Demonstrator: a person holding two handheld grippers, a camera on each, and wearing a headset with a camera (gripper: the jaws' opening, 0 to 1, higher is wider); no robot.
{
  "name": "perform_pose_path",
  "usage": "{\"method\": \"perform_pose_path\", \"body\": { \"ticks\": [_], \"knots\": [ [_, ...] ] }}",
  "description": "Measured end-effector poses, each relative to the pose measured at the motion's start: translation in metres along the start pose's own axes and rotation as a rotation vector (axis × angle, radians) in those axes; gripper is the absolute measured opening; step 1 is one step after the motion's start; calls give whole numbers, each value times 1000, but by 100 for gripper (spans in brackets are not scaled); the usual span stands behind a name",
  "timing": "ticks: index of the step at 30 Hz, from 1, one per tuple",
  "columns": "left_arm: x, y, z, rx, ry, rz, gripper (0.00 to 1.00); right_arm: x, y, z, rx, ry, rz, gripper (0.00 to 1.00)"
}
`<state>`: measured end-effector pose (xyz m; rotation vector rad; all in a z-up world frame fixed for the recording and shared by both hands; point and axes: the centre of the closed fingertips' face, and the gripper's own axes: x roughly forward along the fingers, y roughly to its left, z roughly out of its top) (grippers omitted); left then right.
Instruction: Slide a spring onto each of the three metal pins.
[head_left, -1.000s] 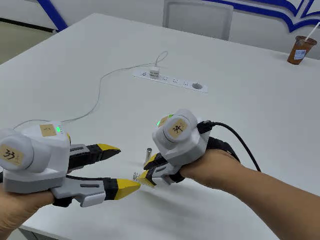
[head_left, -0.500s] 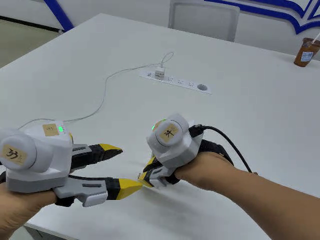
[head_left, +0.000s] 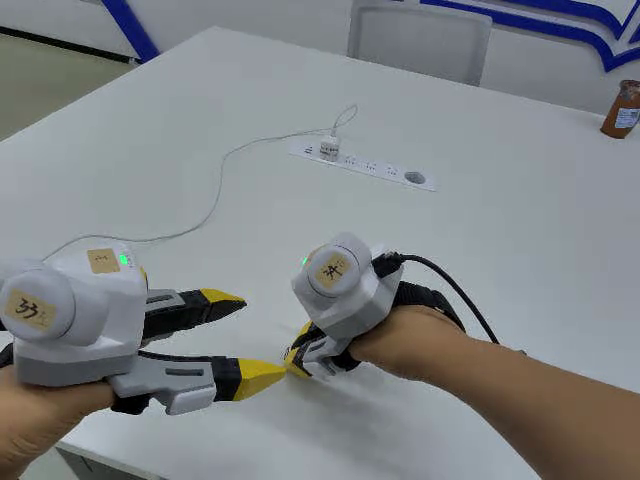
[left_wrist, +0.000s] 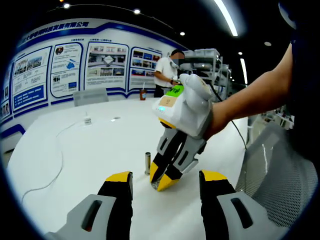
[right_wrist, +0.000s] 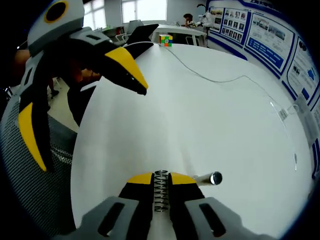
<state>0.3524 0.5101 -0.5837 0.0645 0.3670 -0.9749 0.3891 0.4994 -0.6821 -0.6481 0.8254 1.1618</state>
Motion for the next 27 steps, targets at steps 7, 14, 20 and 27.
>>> {"method": "perform_pose_path", "body": {
  "ticks": [7, 14, 20, 27],
  "knots": [
    [0, -1, 1, 1, 2, -2, 55, 0, 0, 0, 0, 5, 2, 12],
    [0, -1, 0, 1, 5, -3, 55, -7, 3, 1, 7, -10, 1, 12],
    [2, -4, 0, 6, 7, -9, 55, -19, 5, 5, 12, -45, -11, 12],
    [5, -7, 1, 12, 7, -20, 55, -36, 6, 10, 21, -92, -34, 12]
  ]
}}
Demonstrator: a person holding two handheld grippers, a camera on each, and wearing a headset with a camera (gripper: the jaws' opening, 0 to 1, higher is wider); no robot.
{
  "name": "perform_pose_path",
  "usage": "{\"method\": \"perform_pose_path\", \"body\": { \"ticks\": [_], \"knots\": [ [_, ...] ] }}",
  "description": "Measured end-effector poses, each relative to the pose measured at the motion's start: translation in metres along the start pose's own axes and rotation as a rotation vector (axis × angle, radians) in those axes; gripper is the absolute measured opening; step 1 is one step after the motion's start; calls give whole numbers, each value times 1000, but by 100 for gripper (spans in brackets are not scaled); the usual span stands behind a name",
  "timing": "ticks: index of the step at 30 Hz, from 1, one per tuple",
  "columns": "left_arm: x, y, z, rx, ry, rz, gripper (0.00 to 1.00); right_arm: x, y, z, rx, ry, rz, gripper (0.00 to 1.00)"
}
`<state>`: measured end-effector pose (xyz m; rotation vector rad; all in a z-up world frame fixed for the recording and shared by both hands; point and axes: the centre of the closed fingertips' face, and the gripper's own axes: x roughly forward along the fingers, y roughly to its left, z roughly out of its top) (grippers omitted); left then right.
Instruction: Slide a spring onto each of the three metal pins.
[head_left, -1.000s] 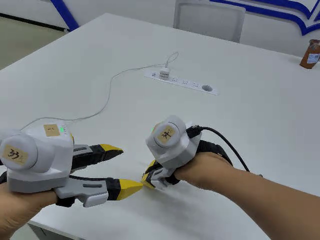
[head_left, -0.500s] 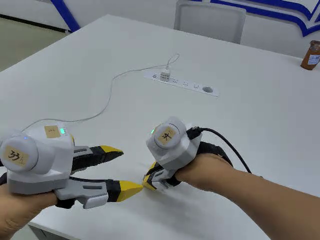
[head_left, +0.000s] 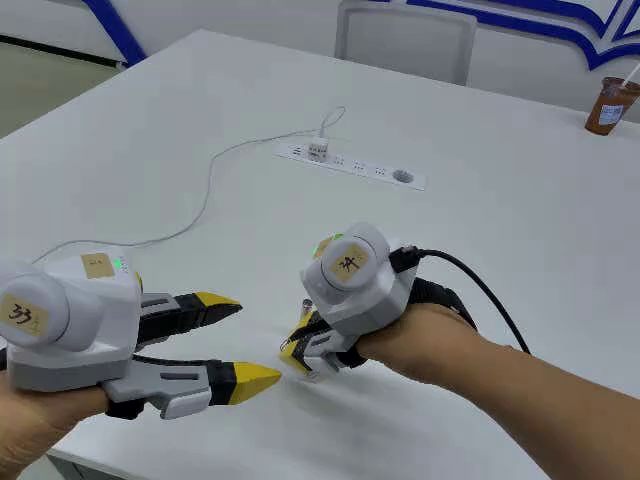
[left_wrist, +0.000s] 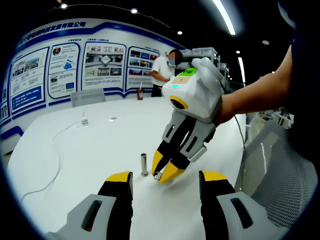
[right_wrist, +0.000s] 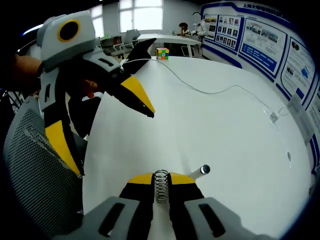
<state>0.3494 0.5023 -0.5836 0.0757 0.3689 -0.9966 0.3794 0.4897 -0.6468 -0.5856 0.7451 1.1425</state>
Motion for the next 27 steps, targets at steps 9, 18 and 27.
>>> {"method": "perform_pose_path", "body": {
  "ticks": [9, 18, 27],
  "knots": [
    [3, -3, 0, 8, -1, -11, 55, -21, 5, 9, 5, -55, -20, 12],
    [6, -5, 3, 9, -7, -21, 54, -48, 11, 28, 31, -144, -29, 12],
    [13, -10, 7, 7, -15, -36, 52, -69, 18, 48, 80, -236, -16, 12]
  ]
}}
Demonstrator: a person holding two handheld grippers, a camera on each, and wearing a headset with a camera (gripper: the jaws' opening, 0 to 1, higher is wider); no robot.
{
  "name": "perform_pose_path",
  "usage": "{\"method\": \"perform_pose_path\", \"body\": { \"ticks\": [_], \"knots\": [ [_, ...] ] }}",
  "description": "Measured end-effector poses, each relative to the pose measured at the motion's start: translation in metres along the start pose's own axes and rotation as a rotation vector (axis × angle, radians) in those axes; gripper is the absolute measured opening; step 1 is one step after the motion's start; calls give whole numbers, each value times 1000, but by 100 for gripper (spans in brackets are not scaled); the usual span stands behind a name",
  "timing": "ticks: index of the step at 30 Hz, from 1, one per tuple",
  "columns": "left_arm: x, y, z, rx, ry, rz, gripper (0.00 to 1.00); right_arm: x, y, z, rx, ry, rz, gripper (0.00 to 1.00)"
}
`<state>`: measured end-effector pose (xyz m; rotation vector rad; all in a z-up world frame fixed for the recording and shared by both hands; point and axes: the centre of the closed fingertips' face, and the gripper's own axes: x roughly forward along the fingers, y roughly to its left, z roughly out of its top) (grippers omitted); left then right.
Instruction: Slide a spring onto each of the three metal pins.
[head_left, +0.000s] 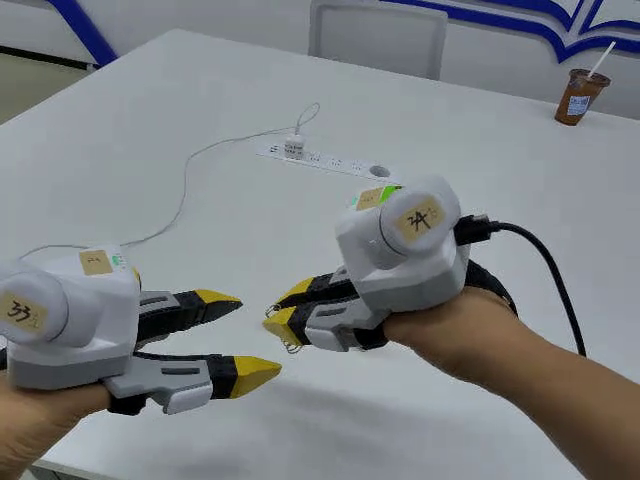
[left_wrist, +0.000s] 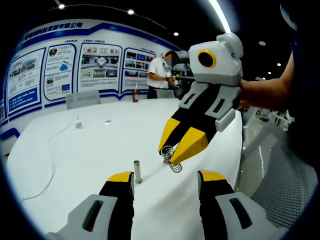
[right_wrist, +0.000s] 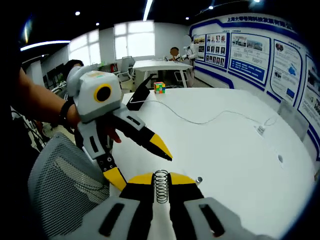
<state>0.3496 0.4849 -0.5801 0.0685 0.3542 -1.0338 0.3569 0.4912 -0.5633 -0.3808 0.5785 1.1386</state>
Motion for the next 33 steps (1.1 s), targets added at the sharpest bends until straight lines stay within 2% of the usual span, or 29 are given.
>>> {"method": "perform_pose_path", "body": {
  "ticks": [7, 13, 24, 33],
  "knots": [
    [5, -1, 6, 5, -8, -12, 51, -7, 5, 15, 18, -51, 5, 12],
    [7, -1, 9, 3, -14, -21, 46, -9, 7, 20, 18, -68, 6, 12],
    [11, -7, 15, -16, -29, -57, 27, -10, 8, 22, 24, -79, 10, 12],
    [12, -10, 15, -9, -29, -67, 16, -9, 8, 22, 18, -80, 8, 12]
  ]
}}
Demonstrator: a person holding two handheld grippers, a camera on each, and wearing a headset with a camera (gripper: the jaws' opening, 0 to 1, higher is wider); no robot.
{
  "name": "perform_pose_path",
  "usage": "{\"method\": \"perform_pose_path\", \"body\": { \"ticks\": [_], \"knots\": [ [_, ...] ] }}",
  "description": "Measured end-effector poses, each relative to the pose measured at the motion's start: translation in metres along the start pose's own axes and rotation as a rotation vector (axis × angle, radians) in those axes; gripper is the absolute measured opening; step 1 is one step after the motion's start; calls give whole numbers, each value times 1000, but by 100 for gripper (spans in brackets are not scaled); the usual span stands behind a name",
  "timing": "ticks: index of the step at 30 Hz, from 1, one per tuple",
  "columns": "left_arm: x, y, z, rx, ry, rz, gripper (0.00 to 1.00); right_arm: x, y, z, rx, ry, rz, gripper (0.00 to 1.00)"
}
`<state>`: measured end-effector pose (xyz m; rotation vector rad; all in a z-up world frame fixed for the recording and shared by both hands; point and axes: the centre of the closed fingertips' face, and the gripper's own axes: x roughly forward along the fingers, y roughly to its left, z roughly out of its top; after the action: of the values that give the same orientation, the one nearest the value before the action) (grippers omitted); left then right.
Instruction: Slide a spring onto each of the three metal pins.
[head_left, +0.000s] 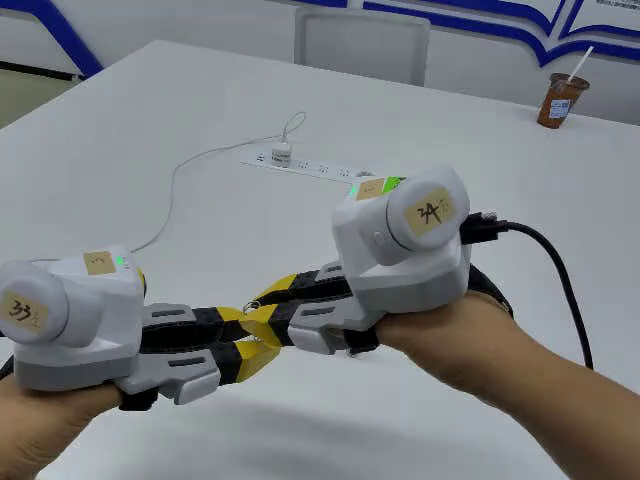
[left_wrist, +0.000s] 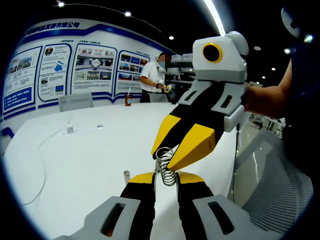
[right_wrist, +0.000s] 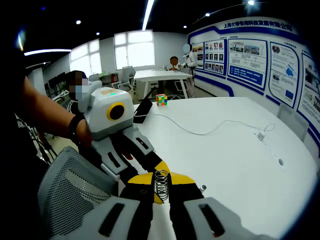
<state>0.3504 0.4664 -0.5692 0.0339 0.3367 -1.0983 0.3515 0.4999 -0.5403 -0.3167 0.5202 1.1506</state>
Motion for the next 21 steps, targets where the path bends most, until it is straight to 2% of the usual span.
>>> {"method": "perform_pose_path", "body": {
  "ticks": [4, 21],
  "knots": [
    [-1, 0, -1, 8, 3, -3, 12, 0, -1, 0, -4, 1, -3, 12],
    [-6, 5, -4, 19, 10, 14, 12, -2, -1, -6, -34, 24, -9, 12]
  ]
}}
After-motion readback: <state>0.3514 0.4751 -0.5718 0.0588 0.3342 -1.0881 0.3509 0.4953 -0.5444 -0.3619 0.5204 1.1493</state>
